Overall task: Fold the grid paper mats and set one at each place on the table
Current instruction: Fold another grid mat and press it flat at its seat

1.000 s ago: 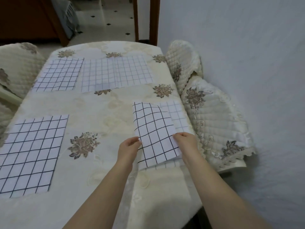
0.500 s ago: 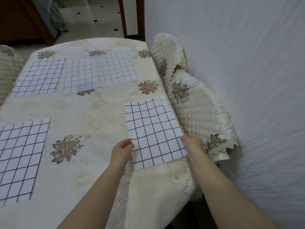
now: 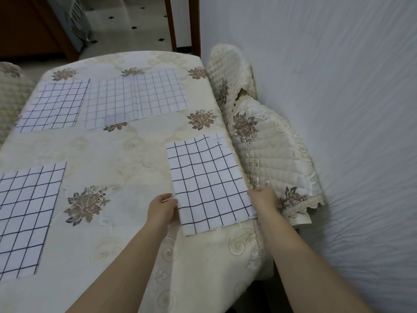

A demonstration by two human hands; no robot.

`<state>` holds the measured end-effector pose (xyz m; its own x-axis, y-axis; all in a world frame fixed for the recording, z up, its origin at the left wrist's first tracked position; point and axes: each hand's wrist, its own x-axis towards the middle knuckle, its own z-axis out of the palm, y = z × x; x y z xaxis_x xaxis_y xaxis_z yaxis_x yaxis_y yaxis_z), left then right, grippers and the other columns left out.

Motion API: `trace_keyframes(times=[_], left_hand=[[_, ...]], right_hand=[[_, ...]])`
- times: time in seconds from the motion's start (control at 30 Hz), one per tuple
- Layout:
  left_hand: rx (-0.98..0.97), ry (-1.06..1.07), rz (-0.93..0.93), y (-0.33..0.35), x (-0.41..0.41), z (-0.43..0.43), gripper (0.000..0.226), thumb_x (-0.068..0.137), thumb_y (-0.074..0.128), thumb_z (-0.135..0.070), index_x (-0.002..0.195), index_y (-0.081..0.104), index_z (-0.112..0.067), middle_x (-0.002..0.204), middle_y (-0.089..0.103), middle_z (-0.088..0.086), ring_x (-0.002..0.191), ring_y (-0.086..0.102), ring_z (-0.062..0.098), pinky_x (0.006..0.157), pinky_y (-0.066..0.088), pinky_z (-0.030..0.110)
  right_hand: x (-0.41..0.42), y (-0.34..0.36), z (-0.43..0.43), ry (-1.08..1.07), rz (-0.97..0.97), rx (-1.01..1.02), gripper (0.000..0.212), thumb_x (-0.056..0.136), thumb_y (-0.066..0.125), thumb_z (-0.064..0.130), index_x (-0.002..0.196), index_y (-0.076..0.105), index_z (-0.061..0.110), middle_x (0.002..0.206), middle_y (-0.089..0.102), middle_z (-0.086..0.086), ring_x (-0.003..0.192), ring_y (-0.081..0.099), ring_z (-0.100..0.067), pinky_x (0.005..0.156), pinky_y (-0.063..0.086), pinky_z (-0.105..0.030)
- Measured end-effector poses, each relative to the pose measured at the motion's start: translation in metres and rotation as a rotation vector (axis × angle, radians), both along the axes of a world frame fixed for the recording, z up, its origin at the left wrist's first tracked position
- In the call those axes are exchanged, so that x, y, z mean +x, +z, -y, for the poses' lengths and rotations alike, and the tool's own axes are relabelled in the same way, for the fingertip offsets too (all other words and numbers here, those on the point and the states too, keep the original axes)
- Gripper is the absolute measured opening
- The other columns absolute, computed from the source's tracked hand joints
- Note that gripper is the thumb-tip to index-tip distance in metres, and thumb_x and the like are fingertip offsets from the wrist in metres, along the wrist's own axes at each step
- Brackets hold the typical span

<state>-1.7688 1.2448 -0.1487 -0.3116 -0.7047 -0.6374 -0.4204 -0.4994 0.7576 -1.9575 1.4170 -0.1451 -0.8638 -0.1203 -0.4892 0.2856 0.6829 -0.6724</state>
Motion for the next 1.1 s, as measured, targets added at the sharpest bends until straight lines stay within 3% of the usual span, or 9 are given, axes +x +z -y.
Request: trace_keyframes(times=[0.17,0.37,0.47,0.67,0.83,0.9,0.93,1.0,1.1], left_hand=[[-0.026,-0.04,0.081,-0.002,-0.004,-0.001,0.017,0.082,0.071,-0.01,0.096,0.07,0.001,0.092,0.072,0.019,0.085,0.07,0.035,0.085,0.057,0.048],[-0.038,-0.002,0.108,-0.003,0.001,0.007,0.014,0.081,0.072,-0.006,0.093,0.07,0.002,0.091,0.071,0.022,0.085,0.07,0.038,0.08,0.058,0.048],[-0.051,0.011,0.12,-0.004,0.008,0.014,0.019,0.081,0.073,-0.008,0.095,0.07,0.004,0.09,0.071,0.022,0.084,0.07,0.038,0.081,0.058,0.049],[-0.112,0.017,0.146,-0.002,0.019,0.03,0.008,0.08,0.074,-0.006,0.077,0.066,-0.005,0.078,0.069,0.015,0.08,0.068,0.035,0.081,0.058,0.047],[-0.18,-0.043,0.191,-0.002,0.023,0.046,0.013,0.08,0.073,-0.009,0.068,0.069,-0.012,0.075,0.071,0.013,0.076,0.069,0.032,0.083,0.057,0.046],[-0.258,-0.045,0.216,0.0,0.022,0.056,0.003,0.079,0.071,-0.012,0.078,0.073,-0.011,0.084,0.074,0.012,0.085,0.07,0.033,0.086,0.056,0.044],[-0.306,-0.045,0.231,0.002,0.019,0.061,0.012,0.08,0.069,-0.014,0.089,0.073,-0.008,0.092,0.073,0.011,0.091,0.069,0.031,0.088,0.054,0.041],[-0.361,-0.036,0.221,0.011,0.009,0.07,0.026,0.082,0.067,-0.015,0.106,0.069,-0.006,0.102,0.07,0.007,0.097,0.065,0.025,0.093,0.051,0.038],[-0.292,-0.005,0.04,0.023,-0.018,0.079,0.027,0.085,0.064,-0.011,0.111,0.067,-0.004,0.099,0.07,0.01,0.097,0.067,0.027,0.091,0.054,0.041]], right_hand=[[-0.002,0.0,0.003,0.019,0.09,0.016,0.017,0.08,0.063,0.012,0.067,0.052,0.01,0.062,0.053,-0.003,0.059,0.05,-0.018,0.054,0.036,-0.02],[0.007,-0.005,0.01,0.117,0.032,0.036,0.028,0.081,0.062,0.011,0.057,0.05,0.018,0.061,0.053,0.0,0.068,0.053,-0.021,0.066,0.042,-0.025],[0.012,-0.007,0.019,0.121,0.008,0.001,0.024,0.081,0.063,0.013,0.061,0.053,0.021,0.071,0.061,-0.003,0.068,0.057,-0.023,0.064,0.046,-0.027],[0.019,-0.01,0.04,0.197,-0.041,0.048,0.012,0.079,0.064,0.014,0.068,0.061,0.017,0.085,0.066,-0.008,0.075,0.062,-0.024,0.061,0.043,-0.022],[0.016,-0.011,0.047,0.116,-0.049,0.007,0.022,0.077,0.067,0.018,0.061,0.053,0.013,0.065,0.056,-0.003,0.062,0.053,-0.022,0.054,0.041,-0.024],[0.012,-0.007,0.051,0.025,-0.053,-0.064,0.02,0.073,0.065,0.02,0.059,0.051,0.02,0.064,0.056,-0.001,0.064,0.054,-0.023,0.063,0.05,-0.033],[0.008,-0.004,0.054,-0.006,-0.056,-0.099,0.017,0.072,0.064,0.02,0.06,0.052,0.02,0.064,0.057,-0.001,0.063,0.055,-0.023,0.066,0.053,-0.037],[-0.004,0.001,0.064,0.014,-0.055,-0.158,0.01,0.078,0.061,0.017,0.069,0.061,0.016,0.067,0.061,-0.002,0.065,0.057,-0.023,0.067,0.052,-0.035],[-0.025,0.011,0.088,0.019,0.04,-0.334,0.012,0.086,0.059,0.01,0.075,0.065,0.01,0.076,0.065,-0.008,0.07,0.058,-0.02,0.069,0.05,-0.033]])
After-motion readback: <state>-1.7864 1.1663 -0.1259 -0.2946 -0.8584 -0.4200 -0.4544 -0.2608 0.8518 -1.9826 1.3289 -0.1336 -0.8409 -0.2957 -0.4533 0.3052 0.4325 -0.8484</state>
